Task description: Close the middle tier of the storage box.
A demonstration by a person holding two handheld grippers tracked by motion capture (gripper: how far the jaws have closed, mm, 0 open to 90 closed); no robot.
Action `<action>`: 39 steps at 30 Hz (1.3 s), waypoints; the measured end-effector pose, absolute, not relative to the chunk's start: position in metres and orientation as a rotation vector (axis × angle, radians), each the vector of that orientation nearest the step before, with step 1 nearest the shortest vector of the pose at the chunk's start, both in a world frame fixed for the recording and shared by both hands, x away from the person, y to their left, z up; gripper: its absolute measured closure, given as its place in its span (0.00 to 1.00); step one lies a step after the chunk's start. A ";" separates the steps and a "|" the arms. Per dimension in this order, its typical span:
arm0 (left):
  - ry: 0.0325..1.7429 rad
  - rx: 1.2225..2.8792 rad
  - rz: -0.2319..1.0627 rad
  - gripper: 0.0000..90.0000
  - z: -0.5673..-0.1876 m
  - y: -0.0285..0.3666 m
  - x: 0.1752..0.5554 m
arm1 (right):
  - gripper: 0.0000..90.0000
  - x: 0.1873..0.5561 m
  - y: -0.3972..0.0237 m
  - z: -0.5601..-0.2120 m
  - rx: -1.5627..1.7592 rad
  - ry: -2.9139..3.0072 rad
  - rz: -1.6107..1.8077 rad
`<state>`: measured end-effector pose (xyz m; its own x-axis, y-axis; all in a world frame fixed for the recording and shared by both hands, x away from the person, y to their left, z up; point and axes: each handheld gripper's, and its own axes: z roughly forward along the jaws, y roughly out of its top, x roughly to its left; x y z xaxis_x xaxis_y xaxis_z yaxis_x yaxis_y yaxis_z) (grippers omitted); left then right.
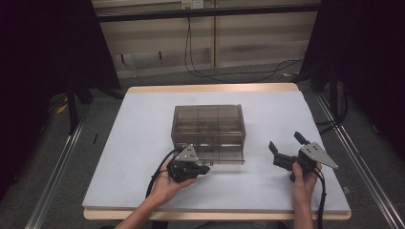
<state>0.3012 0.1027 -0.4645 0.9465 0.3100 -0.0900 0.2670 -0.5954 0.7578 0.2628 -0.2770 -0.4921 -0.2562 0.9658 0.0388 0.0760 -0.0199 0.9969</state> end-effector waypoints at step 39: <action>0.421 2.204 0.078 1.00 -0.461 0.101 0.317 | 0.00 0.263 -0.277 -0.492 1.150 1.441 1.388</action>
